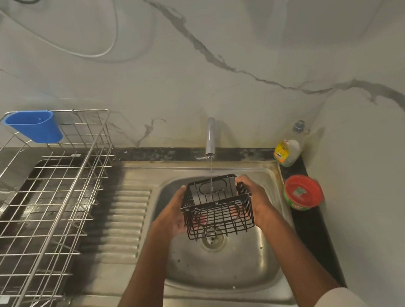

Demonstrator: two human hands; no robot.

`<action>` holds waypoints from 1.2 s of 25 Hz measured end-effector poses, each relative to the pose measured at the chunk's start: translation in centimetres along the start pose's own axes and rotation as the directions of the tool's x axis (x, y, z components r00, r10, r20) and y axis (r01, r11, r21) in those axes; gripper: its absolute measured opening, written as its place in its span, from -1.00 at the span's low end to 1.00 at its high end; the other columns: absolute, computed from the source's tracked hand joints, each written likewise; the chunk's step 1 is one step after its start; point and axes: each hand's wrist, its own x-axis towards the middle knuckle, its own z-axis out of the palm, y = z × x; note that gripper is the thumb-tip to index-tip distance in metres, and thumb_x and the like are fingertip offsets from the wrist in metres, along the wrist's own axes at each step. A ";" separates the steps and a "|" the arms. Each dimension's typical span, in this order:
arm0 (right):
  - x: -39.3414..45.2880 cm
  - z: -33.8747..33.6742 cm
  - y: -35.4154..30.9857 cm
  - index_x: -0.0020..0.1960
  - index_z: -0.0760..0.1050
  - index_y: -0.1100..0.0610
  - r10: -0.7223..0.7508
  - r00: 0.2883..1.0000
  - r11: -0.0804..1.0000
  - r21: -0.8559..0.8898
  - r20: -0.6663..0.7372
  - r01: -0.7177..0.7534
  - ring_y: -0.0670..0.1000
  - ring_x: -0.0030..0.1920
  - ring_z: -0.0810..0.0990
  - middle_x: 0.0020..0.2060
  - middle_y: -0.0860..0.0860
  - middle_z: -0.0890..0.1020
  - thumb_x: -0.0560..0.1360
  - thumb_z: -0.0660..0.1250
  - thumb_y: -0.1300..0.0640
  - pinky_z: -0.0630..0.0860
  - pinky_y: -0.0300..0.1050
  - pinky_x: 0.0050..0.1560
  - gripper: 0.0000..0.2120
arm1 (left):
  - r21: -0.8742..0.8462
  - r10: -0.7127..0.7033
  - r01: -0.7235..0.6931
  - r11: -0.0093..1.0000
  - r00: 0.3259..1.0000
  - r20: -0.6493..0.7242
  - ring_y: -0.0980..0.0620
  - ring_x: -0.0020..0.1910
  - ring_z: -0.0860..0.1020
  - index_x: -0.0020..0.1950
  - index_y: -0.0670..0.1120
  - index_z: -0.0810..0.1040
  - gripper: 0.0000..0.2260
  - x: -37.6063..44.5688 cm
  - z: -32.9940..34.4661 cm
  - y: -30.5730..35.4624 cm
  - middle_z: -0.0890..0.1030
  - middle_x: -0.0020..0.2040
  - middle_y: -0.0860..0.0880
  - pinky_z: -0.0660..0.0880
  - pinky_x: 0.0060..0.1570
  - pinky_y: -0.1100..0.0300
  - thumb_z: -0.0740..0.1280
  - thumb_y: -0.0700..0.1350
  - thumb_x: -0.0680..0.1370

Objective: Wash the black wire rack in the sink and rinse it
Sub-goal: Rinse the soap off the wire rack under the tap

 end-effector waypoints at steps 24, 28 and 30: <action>-1.8 -3.2 -0.6 -0.10 0.67 0.08 -0.157 0.973 0.982 -0.133 -0.168 0.136 0.17 -0.06 0.63 -0.18 0.07 0.68 0.33 0.48 -0.14 0.57 0.10 -0.05 -0.69 | 0.145 0.068 -0.087 0.986 0.989 0.128 -0.22 0.04 0.74 0.29 -0.17 0.62 -0.60 0.5 2.5 0.7 0.76 0.09 -0.26 0.70 -0.12 -0.06 0.30 0.14 0.71; -3.0 -3.5 -1.0 0.25 0.60 -0.06 -0.293 0.938 0.924 -0.305 -0.184 0.229 0.01 0.15 0.61 0.15 -0.09 0.62 0.40 0.50 -0.13 0.55 -0.10 -0.09 -0.56 | 0.323 0.071 -0.146 0.935 0.969 0.235 -0.14 0.15 0.75 0.40 0.02 0.61 -0.46 2.0 2.1 0.4 0.71 0.28 -0.13 0.62 0.25 -0.16 0.12 0.36 0.69; -3.6 -3.7 -1.0 0.38 0.52 -0.06 -0.341 0.929 0.889 -0.370 -0.141 0.270 -0.06 0.22 0.53 0.25 -0.13 0.51 0.45 0.52 -0.04 0.47 -0.20 -0.08 -0.48 | 0.292 0.029 -0.116 0.950 0.958 0.286 -0.19 0.22 0.72 0.45 -0.01 0.56 -0.34 2.7 1.7 0.4 0.69 0.32 -0.14 0.57 0.29 -0.22 0.00 0.42 0.67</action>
